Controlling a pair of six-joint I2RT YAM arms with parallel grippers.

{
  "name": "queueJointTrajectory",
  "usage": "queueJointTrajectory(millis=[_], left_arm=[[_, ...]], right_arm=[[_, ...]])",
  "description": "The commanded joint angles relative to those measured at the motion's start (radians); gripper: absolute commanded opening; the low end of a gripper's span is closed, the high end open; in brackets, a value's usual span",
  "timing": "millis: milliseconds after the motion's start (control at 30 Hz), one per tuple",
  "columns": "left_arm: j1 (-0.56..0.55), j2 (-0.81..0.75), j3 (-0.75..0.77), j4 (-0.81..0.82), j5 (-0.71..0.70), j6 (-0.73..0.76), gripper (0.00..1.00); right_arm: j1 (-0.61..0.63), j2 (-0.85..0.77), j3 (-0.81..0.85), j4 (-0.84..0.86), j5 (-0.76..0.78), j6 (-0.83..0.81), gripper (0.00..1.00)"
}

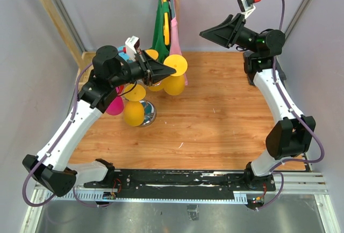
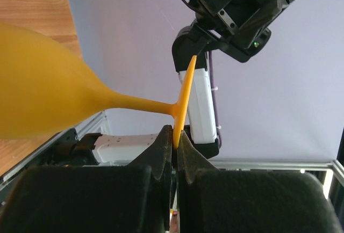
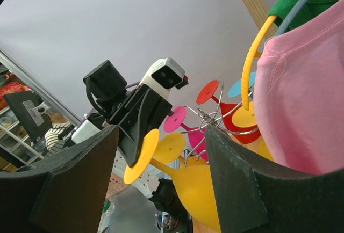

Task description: Place the wine glass upside down on the wine glass rack

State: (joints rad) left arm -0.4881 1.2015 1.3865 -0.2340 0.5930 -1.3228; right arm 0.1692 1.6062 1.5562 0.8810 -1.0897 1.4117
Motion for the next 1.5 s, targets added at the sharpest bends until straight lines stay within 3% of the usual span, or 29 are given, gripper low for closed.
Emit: queueJointTrajectory(millis=[0,500,1467], left_arm=[[-0.007,-0.019,-0.014,0.040,-0.039,-0.042,0.00],[0.067,-0.066,-0.137,0.084,-0.118,-0.178,0.00],[0.155,-0.085,-0.151,-0.021,-0.220,-0.183,0.00]], right_arm=[[-0.014,-0.035,-0.018,0.016,0.002,-0.020,0.67],[-0.023,-0.054,-0.043,0.016,0.006,-0.023,0.68],[-0.037,-0.058,-0.064,0.022,0.006,-0.023,0.68]])
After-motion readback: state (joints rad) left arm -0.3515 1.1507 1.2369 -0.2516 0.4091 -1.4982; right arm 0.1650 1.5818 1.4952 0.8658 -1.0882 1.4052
